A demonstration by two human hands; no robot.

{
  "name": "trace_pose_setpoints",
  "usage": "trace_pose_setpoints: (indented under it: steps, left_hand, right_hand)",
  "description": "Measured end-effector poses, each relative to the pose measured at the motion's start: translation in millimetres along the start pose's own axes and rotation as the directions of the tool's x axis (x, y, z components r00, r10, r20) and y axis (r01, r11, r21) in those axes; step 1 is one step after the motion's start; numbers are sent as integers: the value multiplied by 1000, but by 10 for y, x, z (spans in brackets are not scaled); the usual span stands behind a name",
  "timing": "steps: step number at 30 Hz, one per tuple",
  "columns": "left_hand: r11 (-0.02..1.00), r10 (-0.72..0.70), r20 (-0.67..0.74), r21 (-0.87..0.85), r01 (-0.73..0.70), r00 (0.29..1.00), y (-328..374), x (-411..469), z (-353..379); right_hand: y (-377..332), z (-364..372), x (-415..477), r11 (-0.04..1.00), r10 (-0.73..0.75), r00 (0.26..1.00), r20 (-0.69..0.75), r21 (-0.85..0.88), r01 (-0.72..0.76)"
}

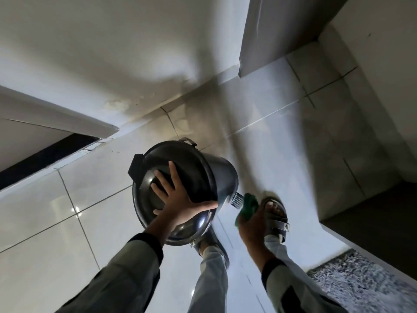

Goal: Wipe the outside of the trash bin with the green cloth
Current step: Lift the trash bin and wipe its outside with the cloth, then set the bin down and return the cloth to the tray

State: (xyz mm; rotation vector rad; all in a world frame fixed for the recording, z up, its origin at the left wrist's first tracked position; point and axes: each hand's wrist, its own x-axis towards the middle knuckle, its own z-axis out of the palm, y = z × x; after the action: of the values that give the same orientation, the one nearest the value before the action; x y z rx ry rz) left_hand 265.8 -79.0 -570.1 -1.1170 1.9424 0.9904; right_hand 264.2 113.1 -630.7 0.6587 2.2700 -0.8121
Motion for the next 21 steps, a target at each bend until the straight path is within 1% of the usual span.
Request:
trace_pose_setpoints:
  steps: [1,3,5,7,8,10,12,14,15,16,17,18,19,20,21]
  left_hand:
    - [1000,3,2,-26,-3,1000,49,-9,64]
    - [990,12,18,-140,-9,1000,214,-84,177]
    - [970,18,67,-243,-1,998,400,-154,280]
    - [948,45,116,-318,-6,992,586,-251,337]
    - [937,54,131,-349,-5,990,670,-307,342]
    - [915,38,118,-403,13,992,787,-398,284]
    - [867,56,93,-498,-2,994,900,-612,173]
    - [771,141,145,-637,-17,979,1048,-979,-31]
    - [717,197,152,-696,-36,969,1146,-1213,-170]
    - [664,240,126,-744,-68,963,1205,-1403,-261]
    - [637,251,50,-760,-126,967,1296,-1648,-444]
    - [625,247,-44,-756,-194,968,1364,-1874,-639]
    - [618,229,-149,-741,-262,962,1433,-2117,-850]
    - [593,222,-224,-741,-314,949,1441,-2275,-985]
    - [546,238,-277,-754,-365,931,1495,-2519,-1215]
  right_hand:
    - [0,-150,71,1000,-11,998,-57,-18,10]
    - [-37,-508,170,998,-53,993,-110,-39,49]
    - [-123,-788,212,999,-40,989,-141,13,42]
    - [-280,-1030,196,993,-106,973,-203,26,113]
    - [-375,-1129,173,986,-149,966,-211,41,161]
    - [-585,-1282,72,974,-192,964,-185,88,211]
    - [-849,-1455,-145,956,-252,959,-128,119,267]
    - [-1194,-1628,-479,930,-338,941,-32,143,339]
    - [-1392,-1726,-707,910,-396,917,50,159,384]
    - [-1521,-1777,-896,884,-457,879,132,178,433]
    - [-1706,-1910,-1123,854,-513,837,192,212,475]
    - [-1879,-2065,-1330,819,-568,794,215,245,519]
    - [-2061,-2234,-1538,783,-615,756,224,280,555]
    - [-2155,-2359,-1683,734,-676,704,217,287,616]
    - [-2330,-2567,-1885,669,-742,644,186,268,694]
